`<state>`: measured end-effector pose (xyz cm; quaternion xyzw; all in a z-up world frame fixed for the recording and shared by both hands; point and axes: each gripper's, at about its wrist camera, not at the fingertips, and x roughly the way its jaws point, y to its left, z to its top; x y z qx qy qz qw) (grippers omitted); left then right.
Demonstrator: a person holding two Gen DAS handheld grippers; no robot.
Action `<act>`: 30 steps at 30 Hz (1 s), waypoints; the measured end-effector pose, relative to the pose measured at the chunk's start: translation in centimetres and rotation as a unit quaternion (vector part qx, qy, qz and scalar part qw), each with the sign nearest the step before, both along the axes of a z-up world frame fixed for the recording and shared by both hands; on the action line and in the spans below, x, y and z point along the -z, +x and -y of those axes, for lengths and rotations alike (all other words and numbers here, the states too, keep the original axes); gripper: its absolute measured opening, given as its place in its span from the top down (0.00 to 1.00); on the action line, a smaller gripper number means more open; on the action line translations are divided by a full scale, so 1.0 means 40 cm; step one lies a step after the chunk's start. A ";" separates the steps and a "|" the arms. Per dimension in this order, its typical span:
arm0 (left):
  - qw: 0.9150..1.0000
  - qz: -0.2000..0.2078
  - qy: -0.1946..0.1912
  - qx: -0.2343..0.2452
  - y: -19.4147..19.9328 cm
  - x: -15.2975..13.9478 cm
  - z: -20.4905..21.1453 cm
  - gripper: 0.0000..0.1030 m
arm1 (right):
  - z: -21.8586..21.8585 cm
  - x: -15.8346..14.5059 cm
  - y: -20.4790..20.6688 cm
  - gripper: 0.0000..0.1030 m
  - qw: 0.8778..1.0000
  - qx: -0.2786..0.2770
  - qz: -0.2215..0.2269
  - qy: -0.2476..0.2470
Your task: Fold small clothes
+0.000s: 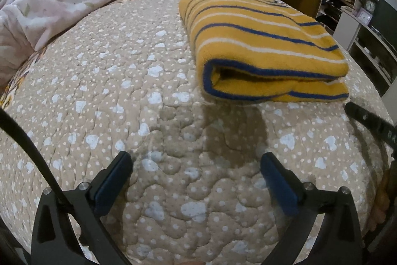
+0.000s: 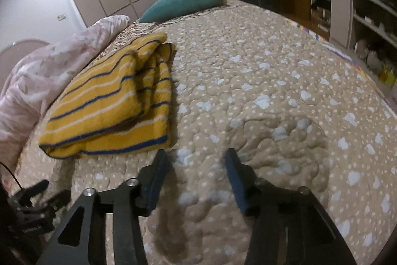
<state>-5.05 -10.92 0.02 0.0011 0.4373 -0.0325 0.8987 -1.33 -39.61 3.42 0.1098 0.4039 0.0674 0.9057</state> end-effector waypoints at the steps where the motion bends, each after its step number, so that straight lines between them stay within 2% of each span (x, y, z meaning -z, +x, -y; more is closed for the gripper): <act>1: 1.000 0.003 0.000 -0.001 -0.001 0.000 0.001 0.00 | -0.014 0.001 -0.007 0.40 1.000 -0.003 0.006 -0.014; 3: 1.000 0.011 -0.001 -0.004 -0.009 0.002 0.000 0.00 | -0.042 0.002 -0.012 0.34 0.999 -0.010 0.013 -0.044; 7: 1.000 0.027 0.001 -0.010 -0.027 0.008 0.005 0.00 | -0.062 0.005 -0.014 0.30 0.997 -0.017 0.014 -0.073; 30: 0.999 0.033 0.000 -0.011 -0.039 0.010 0.008 0.00 | -0.072 0.002 -0.048 0.29 0.996 -0.011 0.022 -0.087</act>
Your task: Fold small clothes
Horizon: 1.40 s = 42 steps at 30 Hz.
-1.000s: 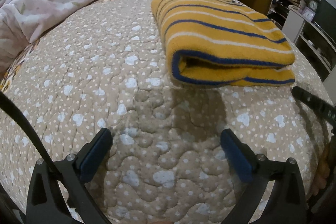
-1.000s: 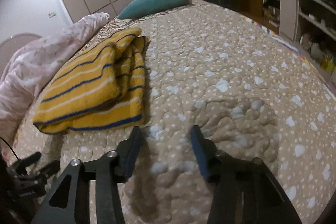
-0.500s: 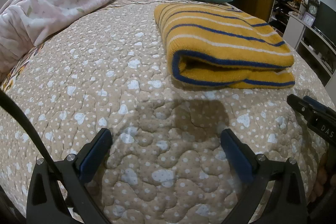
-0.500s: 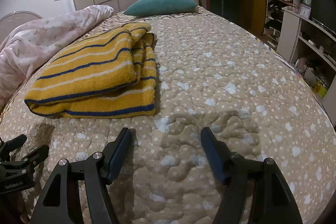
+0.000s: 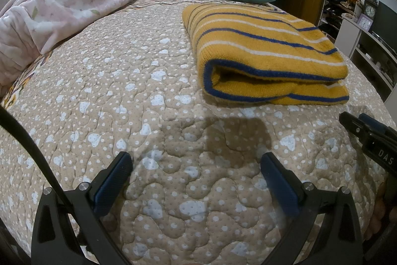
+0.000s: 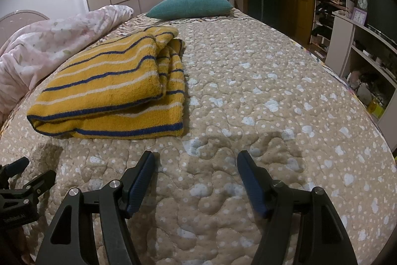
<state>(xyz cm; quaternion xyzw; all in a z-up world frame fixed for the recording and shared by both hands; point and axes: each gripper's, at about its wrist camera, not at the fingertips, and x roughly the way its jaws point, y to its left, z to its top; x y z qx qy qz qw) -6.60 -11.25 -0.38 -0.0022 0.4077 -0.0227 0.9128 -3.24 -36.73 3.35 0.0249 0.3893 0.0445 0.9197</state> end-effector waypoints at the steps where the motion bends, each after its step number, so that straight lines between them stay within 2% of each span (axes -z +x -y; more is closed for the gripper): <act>1: 1.000 0.000 0.000 0.000 0.001 0.000 0.000 0.00 | -0.001 0.000 -0.001 0.29 1.000 0.000 0.000 -0.002; 42: 1.000 -0.001 0.000 0.002 0.003 -0.003 -0.002 0.00 | -0.003 -0.002 -0.003 0.29 1.000 0.001 0.000 -0.008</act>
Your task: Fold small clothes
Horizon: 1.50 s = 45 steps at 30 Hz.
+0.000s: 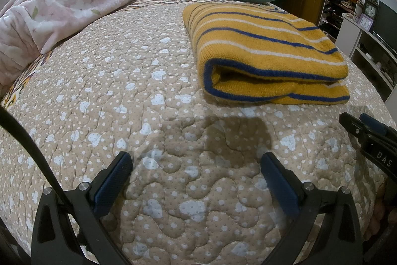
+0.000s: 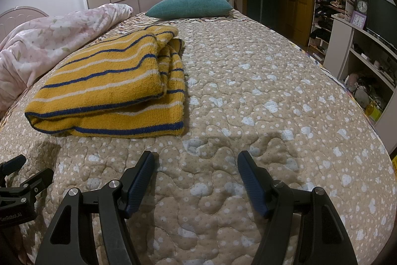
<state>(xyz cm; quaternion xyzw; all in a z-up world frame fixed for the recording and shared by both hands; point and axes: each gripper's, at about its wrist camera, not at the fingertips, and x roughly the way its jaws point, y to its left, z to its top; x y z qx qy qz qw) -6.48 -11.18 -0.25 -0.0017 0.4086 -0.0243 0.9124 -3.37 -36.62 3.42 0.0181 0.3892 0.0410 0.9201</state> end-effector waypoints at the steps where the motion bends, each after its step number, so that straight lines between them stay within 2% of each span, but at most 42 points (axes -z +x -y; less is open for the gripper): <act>1: 1.000 0.000 0.000 0.000 -0.001 0.000 0.000 0.00 | 0.000 0.000 0.000 0.29 1.000 0.000 0.000 0.000; 24: 1.000 -0.009 0.001 0.000 0.000 0.001 -0.002 0.00 | 0.000 0.000 0.000 0.28 1.000 -0.001 0.000 0.000; 29: 1.000 -0.026 0.001 0.000 0.013 -0.002 -0.004 0.00 | 0.001 0.000 0.001 0.28 1.000 -0.001 0.000 -0.001; 36: 0.997 -0.076 -0.001 -0.002 0.041 -0.009 -0.009 0.00 | 0.000 0.000 0.001 0.27 1.000 -0.001 0.000 0.000; 45: 0.997 -0.078 0.000 -0.001 0.045 -0.011 -0.011 0.00 | 0.000 0.000 0.001 0.27 1.000 -0.001 0.000 0.000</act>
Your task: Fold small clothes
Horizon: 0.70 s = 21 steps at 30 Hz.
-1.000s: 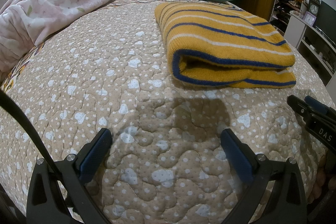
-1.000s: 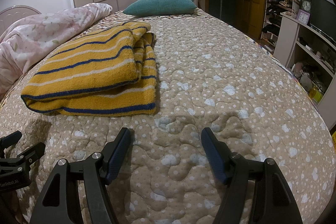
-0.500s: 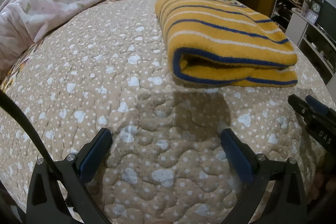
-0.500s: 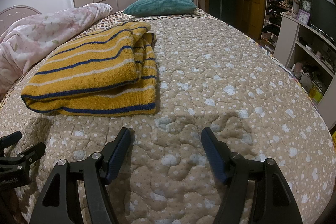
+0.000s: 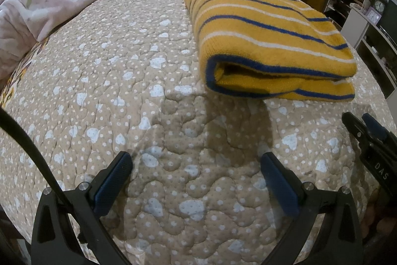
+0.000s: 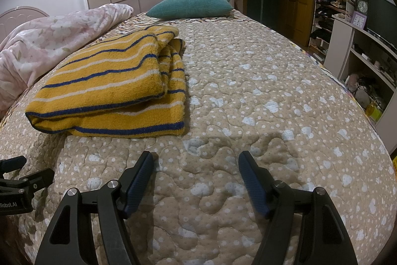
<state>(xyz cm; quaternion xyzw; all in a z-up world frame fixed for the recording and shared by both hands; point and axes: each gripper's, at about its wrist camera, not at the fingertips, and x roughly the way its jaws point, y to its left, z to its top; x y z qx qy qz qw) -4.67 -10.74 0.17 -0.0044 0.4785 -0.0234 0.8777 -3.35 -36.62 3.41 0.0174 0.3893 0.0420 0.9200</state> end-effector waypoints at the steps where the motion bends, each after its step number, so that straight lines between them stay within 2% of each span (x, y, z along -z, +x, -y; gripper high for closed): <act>1: 1.000 0.000 0.000 0.000 0.000 0.000 0.000 0.00 | 0.000 0.000 0.000 0.27 1.000 0.000 0.000 0.000; 6: 1.000 0.002 -0.001 0.001 -0.002 0.004 0.000 0.00 | -0.001 0.000 0.000 0.27 1.000 0.000 0.000 -0.001; 12: 1.000 0.024 -0.006 -0.005 -0.013 -0.006 -0.002 0.00 | 0.002 -0.011 -0.005 0.27 1.000 0.004 0.006 -0.006; 16: 0.999 0.033 -0.026 -0.011 -0.054 -0.037 -0.008 0.00 | 0.012 -0.039 -0.033 0.26 1.000 0.014 0.011 -0.002; 21: 0.995 0.094 -0.009 -0.023 -0.125 -0.122 -0.004 0.00 | -0.014 -0.058 -0.065 0.23 1.000 0.006 0.006 -0.027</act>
